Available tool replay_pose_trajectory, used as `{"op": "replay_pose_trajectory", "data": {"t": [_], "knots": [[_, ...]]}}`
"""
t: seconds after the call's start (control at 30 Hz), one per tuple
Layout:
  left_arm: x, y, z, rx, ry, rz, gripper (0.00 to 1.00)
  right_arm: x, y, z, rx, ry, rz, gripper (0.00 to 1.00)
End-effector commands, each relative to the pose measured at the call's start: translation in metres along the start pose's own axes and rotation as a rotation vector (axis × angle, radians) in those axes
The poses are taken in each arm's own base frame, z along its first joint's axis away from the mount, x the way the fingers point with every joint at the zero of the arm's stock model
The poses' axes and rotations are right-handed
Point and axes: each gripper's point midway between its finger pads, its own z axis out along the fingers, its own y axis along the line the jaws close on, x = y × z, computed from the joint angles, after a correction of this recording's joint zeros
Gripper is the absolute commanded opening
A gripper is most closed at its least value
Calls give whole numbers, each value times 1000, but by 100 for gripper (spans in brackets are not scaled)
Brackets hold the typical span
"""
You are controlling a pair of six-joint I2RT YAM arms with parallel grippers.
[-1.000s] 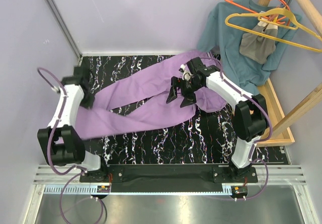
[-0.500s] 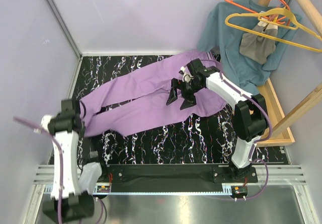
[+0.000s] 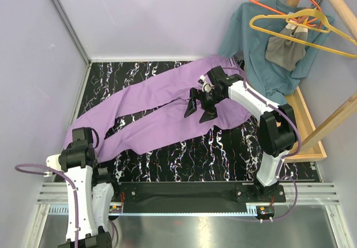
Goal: Place the trousers on the hanger
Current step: Flatten out the trousers at the center of the board.
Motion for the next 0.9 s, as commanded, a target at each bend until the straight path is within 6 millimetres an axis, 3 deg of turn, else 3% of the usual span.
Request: {"op": "replay_pose_trajectory", "data": {"t": [0.0,0.03,0.07,0.17,0.2,0.23,0.33,0.4,0.43,0.47,0.53,0.6,0.7,0.87], "knots": [[-16,39,-1,-118,-75,-35,19,-1,9,-7,-32,-8,-7,97],[-17,37,-3,-96,-73,-59,22,-1,9,-6,-33,-3,-3,97],[-17,36,-4,-86,-69,-58,37,0,9,-6,-37,-1,-3,97],[-19,26,-14,-60,-47,53,67,1,10,-5,-46,4,-2,97],[-19,22,-16,-60,-45,88,76,1,11,-5,-53,7,0,97],[-23,16,-22,-53,-47,117,79,1,12,-4,-55,9,0,97],[-29,9,-22,-109,-71,257,82,-2,15,-4,-67,10,-3,97],[-25,-22,-18,-29,-66,321,77,-3,16,-4,-71,9,-5,97],[-21,-34,-16,16,-50,470,71,-4,16,-4,-71,8,-6,97],[-11,-62,-5,56,-37,524,70,-4,16,-4,-72,7,-8,97],[12,-75,4,48,57,708,73,-4,15,-2,-71,5,-11,97],[30,-69,21,-103,125,815,78,-4,13,-1,-68,4,-14,98],[51,-78,27,-84,163,870,82,-5,13,-2,-64,-1,-24,98],[59,-90,46,-79,172,1018,81,-5,15,-4,-67,-4,-31,98]]}}
